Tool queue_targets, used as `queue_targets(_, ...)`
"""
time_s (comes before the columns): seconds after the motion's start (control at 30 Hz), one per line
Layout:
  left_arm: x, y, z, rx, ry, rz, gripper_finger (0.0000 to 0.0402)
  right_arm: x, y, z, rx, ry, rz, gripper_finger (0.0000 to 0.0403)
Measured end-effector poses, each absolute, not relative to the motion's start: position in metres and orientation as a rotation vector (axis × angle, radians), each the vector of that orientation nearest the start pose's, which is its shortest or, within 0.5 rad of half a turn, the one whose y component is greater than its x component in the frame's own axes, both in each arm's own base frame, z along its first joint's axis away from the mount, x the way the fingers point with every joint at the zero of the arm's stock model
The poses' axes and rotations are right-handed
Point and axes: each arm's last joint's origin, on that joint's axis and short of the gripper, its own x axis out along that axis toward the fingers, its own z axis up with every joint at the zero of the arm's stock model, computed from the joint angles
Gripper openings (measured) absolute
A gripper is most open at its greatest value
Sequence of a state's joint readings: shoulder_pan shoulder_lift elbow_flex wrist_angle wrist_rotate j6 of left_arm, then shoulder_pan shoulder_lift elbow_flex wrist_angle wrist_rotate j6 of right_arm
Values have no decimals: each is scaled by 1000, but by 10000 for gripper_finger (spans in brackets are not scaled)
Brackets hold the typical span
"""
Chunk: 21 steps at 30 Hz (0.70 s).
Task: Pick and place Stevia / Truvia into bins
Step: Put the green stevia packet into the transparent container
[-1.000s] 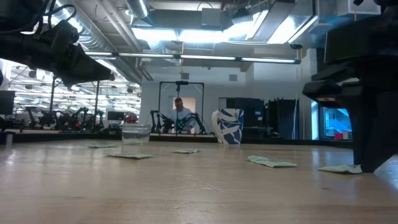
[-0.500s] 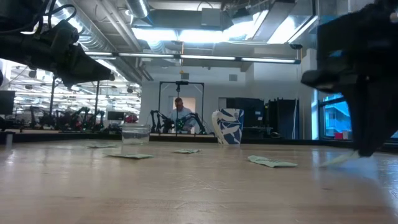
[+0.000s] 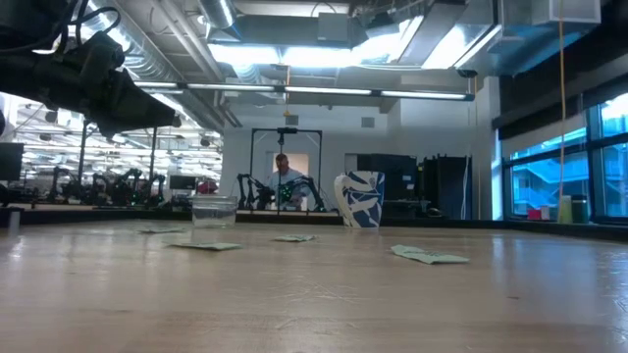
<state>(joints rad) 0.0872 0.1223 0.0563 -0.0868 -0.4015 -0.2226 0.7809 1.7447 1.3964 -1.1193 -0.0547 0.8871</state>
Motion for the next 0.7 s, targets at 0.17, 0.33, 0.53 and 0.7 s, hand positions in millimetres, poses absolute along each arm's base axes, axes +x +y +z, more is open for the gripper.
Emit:
queue_targets(0.17, 98, 20, 165, -194, 97, 503, 143, 200, 257, 242, 320, 1541, -161, 9)
queue_targets(0.33, 98, 20, 165, -210, 93, 502, 143, 175, 263, 223, 391, 1499, -381, 9)
queue_targets(0.53, 98, 20, 165, -247, 81, 503, 143, 163, 262, 208, 422, 1499, -477, 10)
queue_targets(0.7, 98, 20, 165, -249, 79, 503, 143, 159, 263, 199, 421, 1498, -458, 10)
